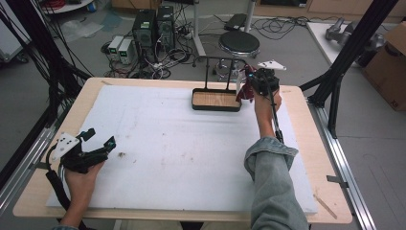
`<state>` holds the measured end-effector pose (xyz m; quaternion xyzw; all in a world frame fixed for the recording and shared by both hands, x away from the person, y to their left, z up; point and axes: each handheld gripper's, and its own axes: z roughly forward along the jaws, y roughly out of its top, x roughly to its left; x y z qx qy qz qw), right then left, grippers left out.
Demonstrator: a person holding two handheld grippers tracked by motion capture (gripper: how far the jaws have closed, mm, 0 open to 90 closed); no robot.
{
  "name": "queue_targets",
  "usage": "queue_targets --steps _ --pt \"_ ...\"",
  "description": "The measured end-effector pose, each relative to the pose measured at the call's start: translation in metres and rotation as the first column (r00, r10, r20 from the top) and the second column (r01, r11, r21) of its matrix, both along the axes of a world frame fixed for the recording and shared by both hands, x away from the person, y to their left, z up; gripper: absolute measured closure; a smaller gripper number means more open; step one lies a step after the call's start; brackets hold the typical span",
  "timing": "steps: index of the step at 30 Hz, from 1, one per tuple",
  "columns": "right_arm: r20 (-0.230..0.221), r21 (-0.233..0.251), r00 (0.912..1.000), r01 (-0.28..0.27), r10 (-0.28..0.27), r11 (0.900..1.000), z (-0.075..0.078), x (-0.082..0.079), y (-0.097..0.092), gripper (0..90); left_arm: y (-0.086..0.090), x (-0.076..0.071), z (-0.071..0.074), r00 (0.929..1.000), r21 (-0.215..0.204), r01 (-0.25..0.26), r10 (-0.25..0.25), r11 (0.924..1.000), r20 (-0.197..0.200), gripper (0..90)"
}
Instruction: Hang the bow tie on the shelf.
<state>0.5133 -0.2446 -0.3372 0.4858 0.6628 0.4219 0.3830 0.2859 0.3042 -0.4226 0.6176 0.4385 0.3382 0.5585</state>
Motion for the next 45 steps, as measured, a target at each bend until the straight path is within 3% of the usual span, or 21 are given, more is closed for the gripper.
queue_targets --steps 9,17,33,45 --pt "0.016 -0.005 0.9998 0.014 -0.014 0.9999 0.007 -0.005 -0.006 73.2 0.0 0.0 0.0 1.0 -0.001 -0.001 0.001 1.0 0.002 15.5" --pt "0.042 0.026 0.9987 0.029 -0.031 0.9992 0.02 -0.015 -0.022 65.2 0.0 0.0 0.0 1.0 0.001 -0.003 0.003 1.0 0.001 15.5" --pt "0.106 0.114 0.9943 -0.008 -0.004 0.9934 0.041 -0.047 -0.054 49.6 -0.003 0.001 0.0 1.0 0.007 -0.002 0.002 1.0 -0.001 15.5" --pt "0.133 0.157 0.9904 -0.058 0.038 0.9859 0.057 -0.066 -0.061 33.1 -0.003 0.001 0.0 1.0 0.007 0.0 0.0 1.0 0.0 15.5"
